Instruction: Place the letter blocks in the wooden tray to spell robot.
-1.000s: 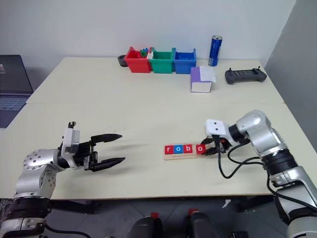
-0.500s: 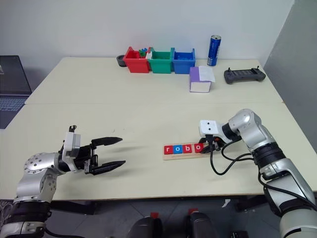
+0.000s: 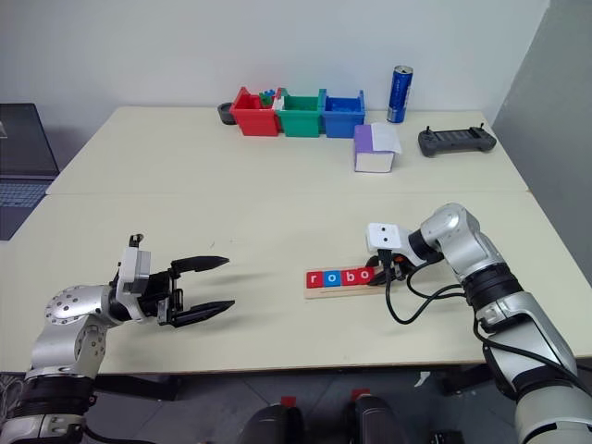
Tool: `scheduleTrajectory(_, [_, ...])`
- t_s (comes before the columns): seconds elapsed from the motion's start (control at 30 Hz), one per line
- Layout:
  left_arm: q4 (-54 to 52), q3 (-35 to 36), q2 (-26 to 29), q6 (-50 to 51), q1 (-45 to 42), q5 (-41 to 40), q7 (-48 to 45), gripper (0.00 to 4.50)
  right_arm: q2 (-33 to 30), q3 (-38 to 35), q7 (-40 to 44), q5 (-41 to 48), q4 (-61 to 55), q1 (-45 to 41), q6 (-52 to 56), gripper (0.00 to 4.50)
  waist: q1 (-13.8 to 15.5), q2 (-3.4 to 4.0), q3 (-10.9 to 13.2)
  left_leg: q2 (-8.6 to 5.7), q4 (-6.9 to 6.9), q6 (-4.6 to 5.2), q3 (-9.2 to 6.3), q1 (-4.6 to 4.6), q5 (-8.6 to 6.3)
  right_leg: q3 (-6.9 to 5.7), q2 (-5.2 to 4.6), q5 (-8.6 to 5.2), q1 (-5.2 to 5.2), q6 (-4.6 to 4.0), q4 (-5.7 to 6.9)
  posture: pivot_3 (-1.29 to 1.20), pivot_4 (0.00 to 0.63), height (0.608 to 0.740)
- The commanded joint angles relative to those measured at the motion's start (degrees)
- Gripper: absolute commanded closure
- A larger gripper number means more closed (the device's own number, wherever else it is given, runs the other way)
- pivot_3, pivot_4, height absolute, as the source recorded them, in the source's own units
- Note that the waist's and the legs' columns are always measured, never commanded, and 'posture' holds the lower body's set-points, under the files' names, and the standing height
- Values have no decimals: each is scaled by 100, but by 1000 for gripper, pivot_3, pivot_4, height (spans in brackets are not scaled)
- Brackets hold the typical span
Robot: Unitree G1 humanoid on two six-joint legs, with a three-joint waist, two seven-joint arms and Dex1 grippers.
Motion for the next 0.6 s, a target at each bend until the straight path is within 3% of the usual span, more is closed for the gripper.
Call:
scheduleTrajectory(0.03, [-151,64,6,-76,-22,-60,25,0,-32,-66,-33,-54,17,-196,-30,3066,-2,0,0,0,0,0,0,0,0,0,0,0,0,0,0,0,150,740])
scheduleTrajectory(0.47, [-146,106,33,-90,20,-76,22,0,45,-61,-28,-66,142,-259,8,3066,-3,0,0,0,0,0,0,0,0,0,0,0,0,0,0,0,150,740])
scheduleTrajectory(0.5, [-146,108,34,-88,19,-78,23,0,37,-65,-5,-56,134,-258,22,2328,-3,0,0,0,0,0,0,0,0,0,0,0,0,0,0,0,150,740])
scheduleTrajectory(0.6, [-154,109,37,-77,21,-84,24,0,-16,-90,102,-4,57,-244,51,1397,-4,0,0,0,0,0,0,0,0,0,0,0,0,0,0,0,150,740])
